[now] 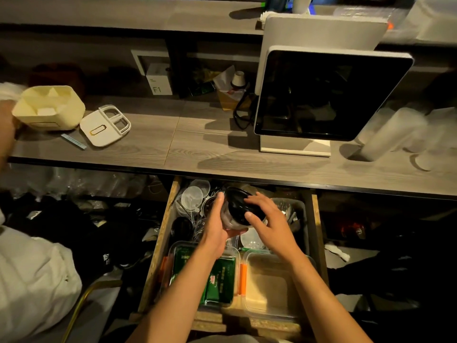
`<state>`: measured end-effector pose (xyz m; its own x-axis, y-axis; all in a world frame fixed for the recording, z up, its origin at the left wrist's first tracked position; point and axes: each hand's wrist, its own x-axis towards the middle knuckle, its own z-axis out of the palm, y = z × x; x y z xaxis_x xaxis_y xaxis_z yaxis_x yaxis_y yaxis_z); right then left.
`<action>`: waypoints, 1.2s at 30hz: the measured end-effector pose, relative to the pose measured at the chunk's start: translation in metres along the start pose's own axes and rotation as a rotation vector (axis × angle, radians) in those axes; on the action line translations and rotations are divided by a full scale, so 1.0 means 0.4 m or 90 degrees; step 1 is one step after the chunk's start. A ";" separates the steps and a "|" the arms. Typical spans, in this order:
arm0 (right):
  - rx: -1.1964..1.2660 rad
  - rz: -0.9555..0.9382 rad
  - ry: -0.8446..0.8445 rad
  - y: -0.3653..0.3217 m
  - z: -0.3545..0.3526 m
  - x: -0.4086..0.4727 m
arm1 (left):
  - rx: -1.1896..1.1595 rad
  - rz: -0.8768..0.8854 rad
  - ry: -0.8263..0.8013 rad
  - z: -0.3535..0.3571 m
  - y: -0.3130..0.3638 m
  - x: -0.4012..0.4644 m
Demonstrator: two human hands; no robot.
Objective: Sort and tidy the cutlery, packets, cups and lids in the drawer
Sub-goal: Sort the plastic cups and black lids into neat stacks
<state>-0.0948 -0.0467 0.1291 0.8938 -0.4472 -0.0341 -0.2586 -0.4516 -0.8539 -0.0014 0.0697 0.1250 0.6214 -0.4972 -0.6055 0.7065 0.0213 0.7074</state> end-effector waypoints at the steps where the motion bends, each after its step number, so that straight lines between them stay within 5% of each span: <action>1: 0.024 0.001 0.006 0.006 -0.003 -0.001 | 0.011 0.006 -0.005 0.005 0.000 -0.001; 9: 0.186 0.110 0.149 -0.025 0.019 -0.003 | 0.040 0.085 -0.029 0.026 -0.010 -0.008; 14: 0.423 0.225 0.124 -0.050 0.011 0.011 | 0.074 0.143 -0.006 0.006 -0.011 -0.013; 19: 0.414 0.294 0.122 -0.074 0.004 0.019 | 0.121 0.190 0.010 -0.014 -0.013 -0.025; 25: 0.532 0.347 -0.026 -0.059 -0.015 -0.005 | 0.118 0.183 0.015 -0.022 -0.007 -0.040; 31: 0.710 0.381 -0.002 -0.010 -0.045 -0.023 | 0.122 0.131 0.055 -0.015 -0.021 -0.027; 36: 0.682 0.385 0.014 0.031 -0.080 -0.033 | 0.194 0.105 0.045 0.006 -0.047 -0.012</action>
<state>-0.1215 -0.0711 0.1358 0.7253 -0.3824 -0.5725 -0.1883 0.6896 -0.6993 -0.0186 0.0695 0.1155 0.7479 -0.4474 -0.4904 0.4677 -0.1692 0.8676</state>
